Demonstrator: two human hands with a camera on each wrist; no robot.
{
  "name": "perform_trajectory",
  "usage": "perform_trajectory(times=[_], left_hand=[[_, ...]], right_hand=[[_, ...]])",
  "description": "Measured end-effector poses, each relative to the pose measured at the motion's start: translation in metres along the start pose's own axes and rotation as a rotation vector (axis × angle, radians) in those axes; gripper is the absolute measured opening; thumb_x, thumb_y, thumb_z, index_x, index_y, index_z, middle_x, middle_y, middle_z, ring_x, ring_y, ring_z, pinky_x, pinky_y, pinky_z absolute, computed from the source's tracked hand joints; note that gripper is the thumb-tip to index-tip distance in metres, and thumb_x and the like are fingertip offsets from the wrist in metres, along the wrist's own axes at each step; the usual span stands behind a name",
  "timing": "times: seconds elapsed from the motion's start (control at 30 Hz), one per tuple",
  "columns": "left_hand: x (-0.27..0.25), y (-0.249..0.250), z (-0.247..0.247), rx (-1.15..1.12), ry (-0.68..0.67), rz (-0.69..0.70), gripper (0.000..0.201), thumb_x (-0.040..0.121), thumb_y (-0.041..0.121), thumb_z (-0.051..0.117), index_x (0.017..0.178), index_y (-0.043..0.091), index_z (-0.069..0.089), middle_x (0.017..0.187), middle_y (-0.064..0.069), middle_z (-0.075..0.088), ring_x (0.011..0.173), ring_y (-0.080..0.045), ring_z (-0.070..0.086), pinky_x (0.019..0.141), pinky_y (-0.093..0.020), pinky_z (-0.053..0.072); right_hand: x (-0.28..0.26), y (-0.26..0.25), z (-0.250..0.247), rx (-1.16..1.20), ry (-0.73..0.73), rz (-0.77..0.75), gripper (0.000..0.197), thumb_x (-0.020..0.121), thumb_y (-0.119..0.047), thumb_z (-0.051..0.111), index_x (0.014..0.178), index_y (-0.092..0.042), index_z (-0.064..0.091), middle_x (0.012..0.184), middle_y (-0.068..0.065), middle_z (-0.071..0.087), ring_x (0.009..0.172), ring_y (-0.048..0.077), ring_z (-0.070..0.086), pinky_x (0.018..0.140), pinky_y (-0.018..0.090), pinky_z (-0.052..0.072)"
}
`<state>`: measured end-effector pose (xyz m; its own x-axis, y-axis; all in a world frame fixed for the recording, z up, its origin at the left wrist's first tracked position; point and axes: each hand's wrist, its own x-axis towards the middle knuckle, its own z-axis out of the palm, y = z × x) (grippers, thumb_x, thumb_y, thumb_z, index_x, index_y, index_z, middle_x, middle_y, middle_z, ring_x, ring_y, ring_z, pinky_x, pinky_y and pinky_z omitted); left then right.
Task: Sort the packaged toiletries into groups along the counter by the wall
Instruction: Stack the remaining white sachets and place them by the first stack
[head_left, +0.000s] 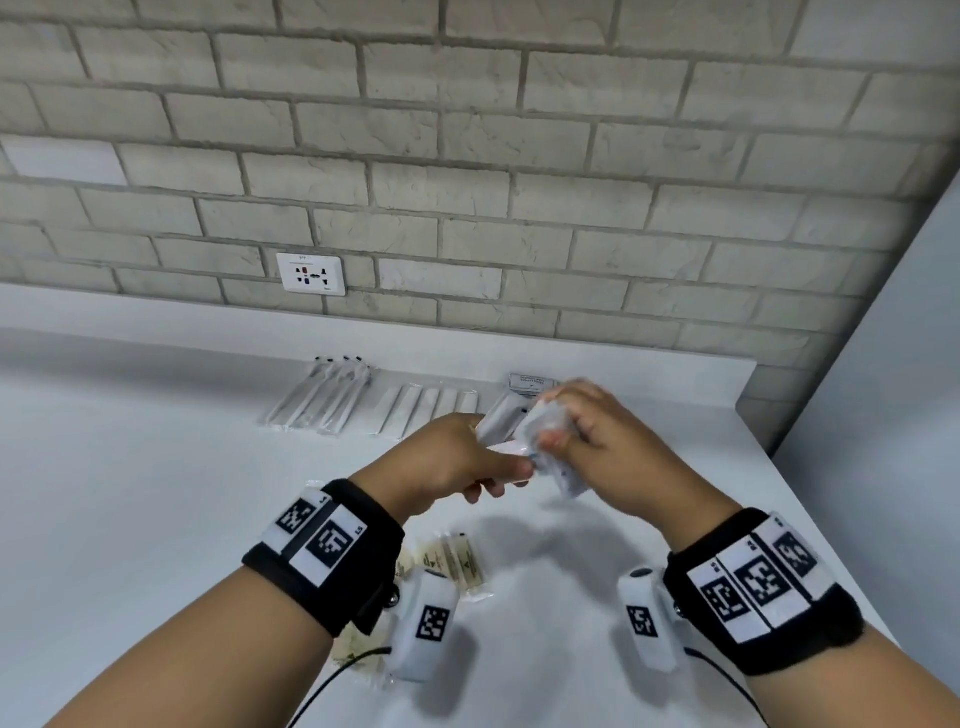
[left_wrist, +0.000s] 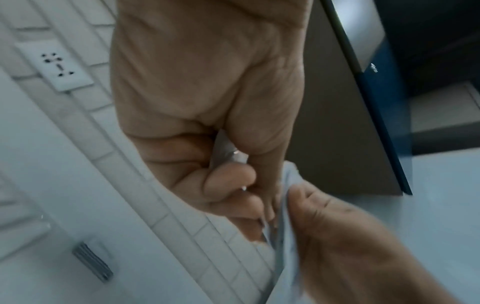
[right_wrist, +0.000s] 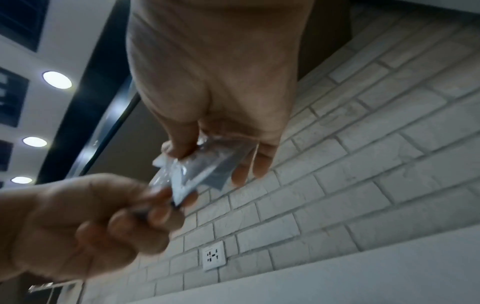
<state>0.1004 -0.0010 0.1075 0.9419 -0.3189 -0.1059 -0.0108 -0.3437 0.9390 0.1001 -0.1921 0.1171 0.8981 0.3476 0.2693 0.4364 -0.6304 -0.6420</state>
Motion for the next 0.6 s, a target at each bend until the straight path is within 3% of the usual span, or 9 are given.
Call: perform_trajectory(times=[0.07, 0.1, 0.2, 0.23, 0.27, 0.33, 0.4, 0.5, 0.6], left_hand=[[0.002, 0.002, 0.003, -0.046, 0.007, -0.002, 0.002, 0.083, 0.007, 0.066, 0.082, 0.009, 0.066, 0.062, 0.003, 0.067, 0.05, -0.009, 0.052, 0.048, -0.022, 0.039], [0.003, 0.002, 0.004, -0.067, 0.04, -0.013, 0.005, 0.086, 0.013, 0.064, 0.087, 0.009, 0.065, 0.064, 0.001, 0.064, 0.052, -0.012, 0.049, 0.05, -0.024, 0.037], [0.006, -0.006, 0.002, -0.105, 0.152, -0.104, 0.044, 0.094, 0.056, 0.043, 0.107, 0.017, 0.059, 0.074, 0.001, 0.047, 0.063, -0.016, 0.038, 0.056, -0.025, 0.033], [0.006, -0.008, 0.001, -0.154, 0.172, -0.146, 0.048, 0.093, 0.061, 0.038, 0.107, 0.02, 0.058, 0.074, 0.002, 0.043, 0.064, -0.016, 0.035, 0.057, -0.026, 0.031], [0.007, -0.01, 0.0, -0.223, 0.183, -0.17, 0.043, 0.094, 0.058, 0.039, 0.102, 0.02, 0.057, 0.073, 0.003, 0.039, 0.062, -0.016, 0.032, 0.056, -0.026, 0.028], [0.009, -0.012, -0.001, -0.247, 0.202, -0.165, 0.019, 0.091, 0.034, 0.049, 0.094, 0.015, 0.051, 0.073, 0.001, 0.036, 0.059, -0.016, 0.029, 0.055, -0.027, 0.025], [0.009, -0.014, 0.0, -0.171, 0.195, -0.12, 0.01, 0.089, 0.015, 0.05, 0.098, 0.013, 0.051, 0.073, -0.001, 0.045, 0.057, -0.016, 0.038, 0.054, -0.025, 0.033], [0.008, -0.017, 0.003, -0.164, 0.18, -0.021, 0.018, 0.087, 0.008, 0.061, 0.105, 0.01, 0.059, 0.079, -0.001, 0.059, 0.058, -0.011, 0.05, 0.054, -0.022, 0.042], [0.01, -0.018, 0.0, -0.116, 0.217, 0.04, 0.016, 0.08, 0.012, 0.073, 0.094, 0.013, 0.065, 0.068, 0.004, 0.06, 0.05, -0.007, 0.049, 0.051, -0.018, 0.041]], right_hand=[[-0.003, 0.0, 0.009, -0.08, -0.115, 0.073, 0.012, 0.093, -0.03, 0.057, 0.101, -0.023, 0.053, 0.101, -0.006, 0.062, 0.091, 0.014, 0.06, 0.081, 0.034, 0.049], [-0.005, 0.004, 0.014, -0.047, -0.1, 0.115, 0.012, 0.092, -0.03, 0.058, 0.1, -0.025, 0.05, 0.097, -0.007, 0.063, 0.088, 0.014, 0.06, 0.078, 0.034, 0.049], [-0.01, 0.018, 0.021, 0.1, 0.03, 0.171, 0.017, 0.087, -0.026, 0.064, 0.099, -0.031, 0.053, 0.093, -0.012, 0.066, 0.086, 0.01, 0.062, 0.076, 0.031, 0.048], [-0.011, 0.022, 0.021, 0.137, 0.068, 0.193, 0.015, 0.087, -0.023, 0.065, 0.096, -0.031, 0.056, 0.09, -0.012, 0.067, 0.082, 0.008, 0.063, 0.072, 0.028, 0.048], [-0.011, 0.025, 0.02, 0.198, 0.108, 0.218, 0.012, 0.087, -0.021, 0.065, 0.092, -0.029, 0.059, 0.085, -0.011, 0.068, 0.077, 0.007, 0.063, 0.068, 0.026, 0.047], [-0.009, 0.031, 0.018, 0.369, 0.192, 0.267, 0.007, 0.086, -0.02, 0.067, 0.087, -0.026, 0.064, 0.08, -0.009, 0.069, 0.072, 0.01, 0.063, 0.068, 0.027, 0.047], [-0.006, 0.032, 0.013, 0.512, 0.278, 0.304, 0.011, 0.079, -0.032, 0.068, 0.09, -0.029, 0.067, 0.081, -0.008, 0.069, 0.073, 0.015, 0.062, 0.071, 0.032, 0.047], [-0.002, 0.028, 0.006, 0.505, 0.281, 0.284, 0.023, 0.076, -0.04, 0.06, 0.097, -0.03, 0.064, 0.087, -0.006, 0.068, 0.078, 0.016, 0.06, 0.073, 0.034, 0.047], [0.0, 0.018, -0.002, 0.462, 0.166, 0.196, 0.006, 0.091, -0.028, 0.058, 0.093, -0.03, 0.064, 0.096, -0.001, 0.065, 0.086, 0.018, 0.06, 0.073, 0.038, 0.051]])
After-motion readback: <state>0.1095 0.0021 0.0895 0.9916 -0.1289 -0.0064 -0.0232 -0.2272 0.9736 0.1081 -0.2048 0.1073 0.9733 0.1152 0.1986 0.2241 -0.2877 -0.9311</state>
